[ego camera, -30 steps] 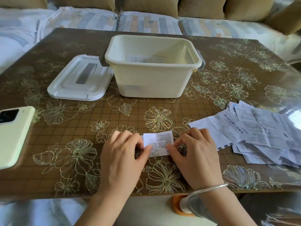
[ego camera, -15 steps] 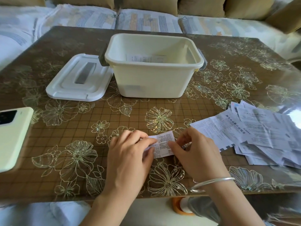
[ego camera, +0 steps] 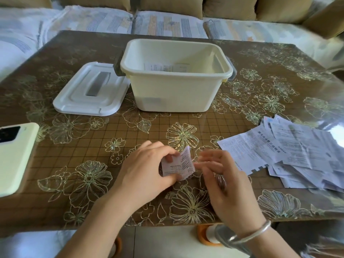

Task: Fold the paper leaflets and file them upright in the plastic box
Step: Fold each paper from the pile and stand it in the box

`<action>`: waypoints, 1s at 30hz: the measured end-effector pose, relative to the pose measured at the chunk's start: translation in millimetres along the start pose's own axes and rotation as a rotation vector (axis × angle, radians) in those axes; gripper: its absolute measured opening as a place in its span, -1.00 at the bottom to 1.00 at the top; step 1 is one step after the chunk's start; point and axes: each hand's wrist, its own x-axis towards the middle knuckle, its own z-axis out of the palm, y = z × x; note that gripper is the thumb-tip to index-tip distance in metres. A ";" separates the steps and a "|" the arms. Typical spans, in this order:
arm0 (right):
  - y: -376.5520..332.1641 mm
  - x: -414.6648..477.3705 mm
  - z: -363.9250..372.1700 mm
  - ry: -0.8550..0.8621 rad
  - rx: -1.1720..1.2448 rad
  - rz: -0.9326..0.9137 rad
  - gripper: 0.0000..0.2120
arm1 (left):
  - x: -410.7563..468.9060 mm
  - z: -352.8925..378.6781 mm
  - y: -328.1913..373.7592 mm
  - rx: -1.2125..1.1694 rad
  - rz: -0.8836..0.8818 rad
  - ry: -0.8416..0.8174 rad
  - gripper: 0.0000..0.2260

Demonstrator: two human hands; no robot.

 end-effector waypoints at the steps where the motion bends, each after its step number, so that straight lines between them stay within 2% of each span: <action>1: 0.0 -2.2 2.8 -0.008 -0.011 -0.050 -0.86 | -1.0 -0.6 -0.6 -0.015 -0.006 -0.002 -0.60; 3: 0.0 -4.1 7.6 -0.035 -0.033 -0.122 -0.82 | -4.8 0.1 -1.0 -0.051 -0.023 0.016 -0.59; 6: 2.4 -4.9 11.9 -0.069 -0.091 -0.201 -0.78 | -10.1 2.5 -4.4 -0.116 -0.050 0.027 -0.35; 8: 3.4 -4.6 13.2 -0.079 -0.131 -0.217 -0.78 | -12.4 0.1 -7.7 -0.149 -0.044 0.011 -0.29; 12: 5.4 -3.8 12.1 -0.097 -0.161 -0.202 -0.78 | -11.9 -13.2 -9.6 -0.196 -0.039 -0.045 -0.49; 15: 5.3 -3.8 11.4 -0.110 -0.188 -0.191 -0.77 | -6.8 -16.5 -9.9 -0.160 -0.035 -0.031 -0.57; 18: 4.6 -0.9 10.4 -0.120 -0.167 -0.165 -0.78 | 1.1 -16.5 -8.0 -0.076 -0.047 -0.080 -0.58; 21: 1.1 7.2 10.4 -0.088 -0.196 -0.050 -0.79 | 11.6 -23.3 -3.9 -0.008 -0.043 -0.164 -0.58; 23: -2.7 13.4 13.6 -0.074 -0.371 0.042 -0.64 | 17.2 -27.6 0.3 0.056 -0.036 -0.217 -0.57; 25: -8.7 18.4 18.7 -0.130 -0.484 0.107 -0.50 | 21.2 -29.3 4.1 0.094 -0.026 -0.244 -0.58; 30: -17.4 24.8 21.4 -0.250 -0.450 0.180 -0.56 | 30.5 -32.2 5.0 0.097 -0.055 -0.301 -0.66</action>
